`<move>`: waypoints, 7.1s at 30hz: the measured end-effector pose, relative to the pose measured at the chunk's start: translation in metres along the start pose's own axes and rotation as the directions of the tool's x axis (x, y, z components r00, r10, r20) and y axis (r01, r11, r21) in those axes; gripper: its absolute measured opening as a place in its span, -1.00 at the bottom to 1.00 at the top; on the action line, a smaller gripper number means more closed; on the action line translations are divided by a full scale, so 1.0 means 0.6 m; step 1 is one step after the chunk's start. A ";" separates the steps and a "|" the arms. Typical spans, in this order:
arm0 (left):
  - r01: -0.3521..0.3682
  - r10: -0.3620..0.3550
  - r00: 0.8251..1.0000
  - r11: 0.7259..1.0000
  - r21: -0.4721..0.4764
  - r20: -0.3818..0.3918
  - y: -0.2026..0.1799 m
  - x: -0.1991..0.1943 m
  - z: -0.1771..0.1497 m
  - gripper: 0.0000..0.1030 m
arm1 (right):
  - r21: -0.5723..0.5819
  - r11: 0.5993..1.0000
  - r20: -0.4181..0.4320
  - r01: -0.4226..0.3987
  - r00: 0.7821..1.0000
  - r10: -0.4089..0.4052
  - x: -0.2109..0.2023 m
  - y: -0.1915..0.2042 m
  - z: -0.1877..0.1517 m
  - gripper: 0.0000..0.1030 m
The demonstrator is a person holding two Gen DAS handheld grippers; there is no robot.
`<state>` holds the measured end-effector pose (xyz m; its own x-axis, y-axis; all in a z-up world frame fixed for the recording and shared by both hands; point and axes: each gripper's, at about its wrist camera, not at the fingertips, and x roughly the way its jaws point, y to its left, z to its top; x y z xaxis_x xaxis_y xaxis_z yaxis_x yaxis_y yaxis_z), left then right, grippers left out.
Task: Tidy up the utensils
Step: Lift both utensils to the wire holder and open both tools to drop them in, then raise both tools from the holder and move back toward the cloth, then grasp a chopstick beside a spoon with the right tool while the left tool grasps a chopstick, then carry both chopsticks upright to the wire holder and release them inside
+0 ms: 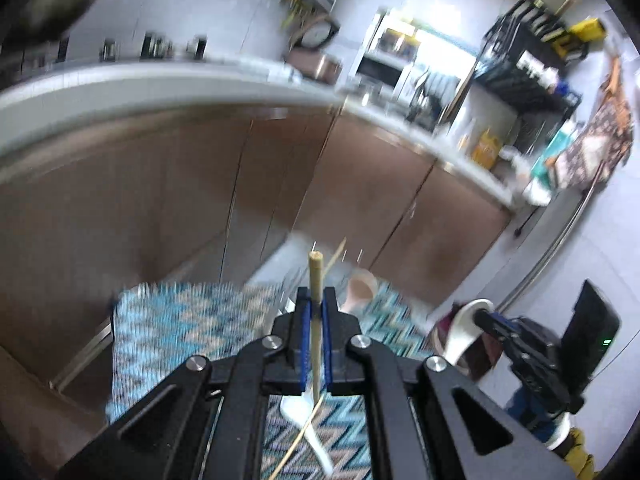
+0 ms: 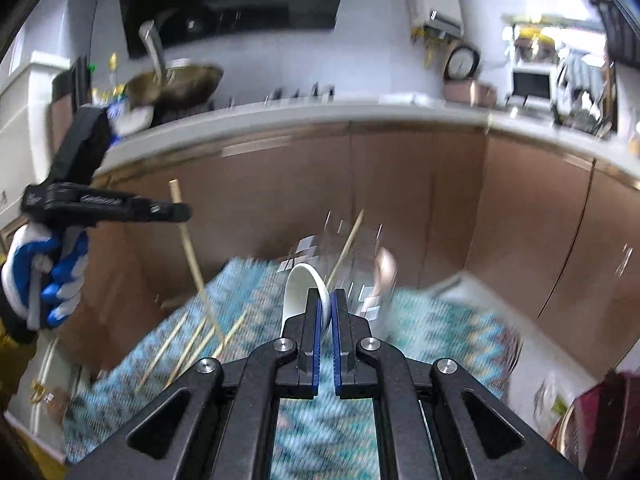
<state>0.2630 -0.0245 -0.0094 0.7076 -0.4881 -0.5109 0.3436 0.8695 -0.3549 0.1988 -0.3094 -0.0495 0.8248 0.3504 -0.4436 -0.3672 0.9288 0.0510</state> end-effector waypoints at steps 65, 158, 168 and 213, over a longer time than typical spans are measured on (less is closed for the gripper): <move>-0.424 0.330 0.808 0.901 0.093 0.487 -0.108 -0.277 -0.128 0.59 | 0.033 0.968 0.429 0.248 0.871 -0.238 -0.227 0.155 0.020 0.99; -0.420 0.248 0.827 0.869 -0.262 -0.504 0.297 0.197 -0.295 -0.65 | 0.738 0.654 -0.174 -0.166 0.890 0.422 0.307 -0.002 -0.287 -0.82; -0.391 0.225 0.853 0.873 -0.293 -0.471 0.284 0.175 -0.291 -0.89 | 0.700 0.683 -0.131 -0.209 0.902 0.410 0.259 -0.004 -0.265 -0.84; -0.113 0.121 0.988 0.990 -0.084 0.097 -0.002 -0.166 -0.112 -0.90 | 0.261 0.959 0.127 -0.107 0.989 0.076 -0.121 0.074 0.004 -0.90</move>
<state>0.1503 0.0180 -0.0106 0.8005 -0.3699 -0.4716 0.2087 0.9096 -0.3592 0.1236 -0.2932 -0.0132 0.8427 0.4321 -0.3213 -0.3283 0.8852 0.3295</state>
